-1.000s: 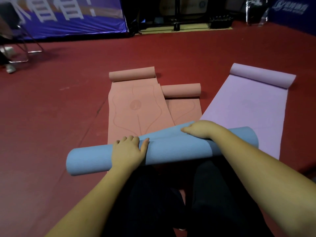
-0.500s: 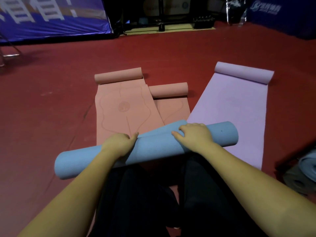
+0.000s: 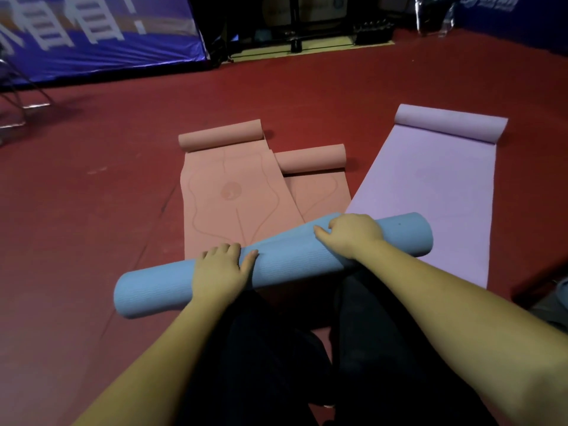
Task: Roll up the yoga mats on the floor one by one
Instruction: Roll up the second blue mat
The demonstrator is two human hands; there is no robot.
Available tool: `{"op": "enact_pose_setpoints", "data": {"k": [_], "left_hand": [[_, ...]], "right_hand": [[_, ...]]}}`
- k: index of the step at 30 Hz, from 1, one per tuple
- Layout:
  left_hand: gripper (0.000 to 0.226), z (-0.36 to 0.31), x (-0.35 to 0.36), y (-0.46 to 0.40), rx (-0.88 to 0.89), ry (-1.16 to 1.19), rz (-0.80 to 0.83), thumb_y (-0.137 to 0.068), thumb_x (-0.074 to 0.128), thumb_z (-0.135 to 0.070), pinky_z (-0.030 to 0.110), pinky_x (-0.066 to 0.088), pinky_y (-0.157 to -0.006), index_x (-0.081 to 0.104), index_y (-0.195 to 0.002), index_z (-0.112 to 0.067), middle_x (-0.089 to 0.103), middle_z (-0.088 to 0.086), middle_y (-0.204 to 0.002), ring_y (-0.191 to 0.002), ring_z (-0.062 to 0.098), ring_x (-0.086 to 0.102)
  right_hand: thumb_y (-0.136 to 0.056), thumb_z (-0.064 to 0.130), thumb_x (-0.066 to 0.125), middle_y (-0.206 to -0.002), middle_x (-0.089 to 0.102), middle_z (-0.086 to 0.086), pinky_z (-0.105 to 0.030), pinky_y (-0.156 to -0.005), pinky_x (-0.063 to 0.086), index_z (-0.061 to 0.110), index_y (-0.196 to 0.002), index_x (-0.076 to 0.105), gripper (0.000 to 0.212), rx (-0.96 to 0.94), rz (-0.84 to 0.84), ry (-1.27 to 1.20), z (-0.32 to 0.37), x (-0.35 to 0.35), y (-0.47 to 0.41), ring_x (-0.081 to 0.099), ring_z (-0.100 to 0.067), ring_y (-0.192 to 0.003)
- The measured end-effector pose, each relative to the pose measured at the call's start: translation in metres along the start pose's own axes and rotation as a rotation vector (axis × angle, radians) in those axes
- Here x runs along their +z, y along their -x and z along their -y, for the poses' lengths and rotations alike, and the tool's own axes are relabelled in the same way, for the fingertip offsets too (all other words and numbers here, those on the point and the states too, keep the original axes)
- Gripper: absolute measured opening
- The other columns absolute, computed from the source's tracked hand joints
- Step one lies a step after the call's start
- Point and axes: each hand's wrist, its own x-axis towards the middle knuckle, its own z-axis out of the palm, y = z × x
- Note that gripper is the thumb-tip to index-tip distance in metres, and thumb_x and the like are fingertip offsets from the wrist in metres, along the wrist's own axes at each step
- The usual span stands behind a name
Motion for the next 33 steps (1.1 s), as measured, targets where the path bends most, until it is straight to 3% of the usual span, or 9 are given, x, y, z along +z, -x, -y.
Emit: {"op": "enact_pose_setpoints", "data": {"k": [3,6,9,13,18,20,26,31,33], "left_hand": [[0.074,-0.004,-0.008,-0.01,-0.049,-0.007,0.024,-0.087,0.009,-0.065,0.04,0.038,-0.076,0.064,-0.087,-0.015,0.068,0.008,-0.091,-0.089,0.032,0.06],[0.06,-0.004,-0.013,-0.019,-0.044,0.015,0.012,-0.098,0.026,-0.06,0.038,0.036,-0.072,0.063,-0.082,-0.015,0.068,0.009,-0.093,-0.091,0.032,0.06],[0.058,-0.004,-0.022,-0.022,-0.055,0.072,0.054,-0.098,0.026,-0.06,0.036,0.037,-0.069,0.061,-0.08,-0.018,0.067,0.007,-0.092,-0.092,0.032,0.062],[0.066,-0.005,-0.045,-0.028,-0.091,0.096,0.277,-0.099,0.021,-0.062,0.036,0.037,-0.078,0.068,-0.11,-0.016,0.066,0.011,-0.116,-0.105,0.03,0.059],[0.069,-0.001,-0.05,-0.031,-0.138,0.174,0.47,-0.099,0.021,-0.062,0.037,0.035,-0.084,0.062,-0.127,-0.014,0.061,0.011,-0.132,-0.118,0.031,0.055],[0.066,-0.002,-0.047,-0.027,-0.155,0.181,0.397,-0.099,0.022,-0.06,0.036,0.037,-0.081,0.067,-0.117,-0.015,0.065,0.01,-0.121,-0.107,0.03,0.058],[0.048,-0.009,-0.034,-0.012,-0.153,0.117,-0.105,-0.101,0.036,-0.041,0.038,0.037,-0.07,0.065,-0.088,-0.005,0.062,0.014,-0.094,-0.093,0.036,0.056],[0.061,-0.017,-0.025,0.006,-0.104,0.12,-0.126,-0.092,0.029,-0.058,0.04,0.037,-0.07,0.062,-0.081,-0.008,0.062,0.013,-0.087,-0.084,0.035,0.058],[0.07,-0.015,-0.021,0.01,-0.095,0.113,-0.121,-0.089,0.021,-0.063,0.041,0.04,-0.073,0.064,-0.08,-0.008,0.063,0.012,-0.084,-0.082,0.035,0.059]], "right_hand": [[-0.091,0.067,0.023,-0.12,0.066,-0.009,-0.036,-0.087,0.043,0.019,-0.116,0.069,0.071,0.028,0.087,-0.033,0.001,-0.005,-0.007,0.06,-0.03,-0.109],[-0.089,0.067,0.025,-0.123,0.065,-0.01,-0.038,-0.086,0.043,0.018,-0.118,0.068,0.072,0.044,0.141,-0.057,0.0,-0.013,-0.01,0.059,-0.03,-0.11],[-0.093,0.065,0.025,-0.135,0.058,-0.012,-0.039,-0.095,0.041,0.018,-0.128,0.063,0.07,0.04,0.209,-0.056,-0.002,-0.024,-0.008,0.055,-0.031,-0.12],[-0.1,0.057,0.027,-0.154,0.04,-0.011,-0.04,-0.11,0.03,0.016,-0.142,0.051,0.064,0.03,0.409,-0.11,0.001,-0.053,0.001,0.04,-0.028,-0.138],[-0.099,0.048,0.035,-0.145,0.049,-0.01,-0.036,-0.093,0.034,0.018,-0.131,0.058,0.05,0.02,0.568,-0.159,0.01,-0.065,0.004,0.049,-0.024,-0.119],[-0.099,0.048,0.035,-0.144,0.05,-0.01,-0.035,-0.092,0.034,0.018,-0.13,0.059,0.049,0.025,0.572,-0.165,0.011,-0.063,0.001,0.049,-0.023,-0.11],[-0.102,0.043,0.034,-0.14,0.052,-0.008,-0.032,-0.089,0.033,0.018,-0.125,0.06,0.042,-0.003,0.628,-0.169,0.014,-0.06,-0.009,0.049,-0.019,-0.103],[-0.105,0.036,0.035,-0.128,0.055,-0.003,-0.031,-0.091,0.035,0.013,-0.128,0.059,0.041,-0.017,0.67,-0.189,0.015,-0.057,-0.015,0.052,-0.02,-0.106],[-0.105,0.037,0.035,-0.141,0.052,-0.008,-0.033,-0.096,0.035,0.013,-0.133,0.057,0.043,-0.017,0.647,-0.178,0.015,-0.053,-0.017,0.051,-0.024,-0.121]]}}
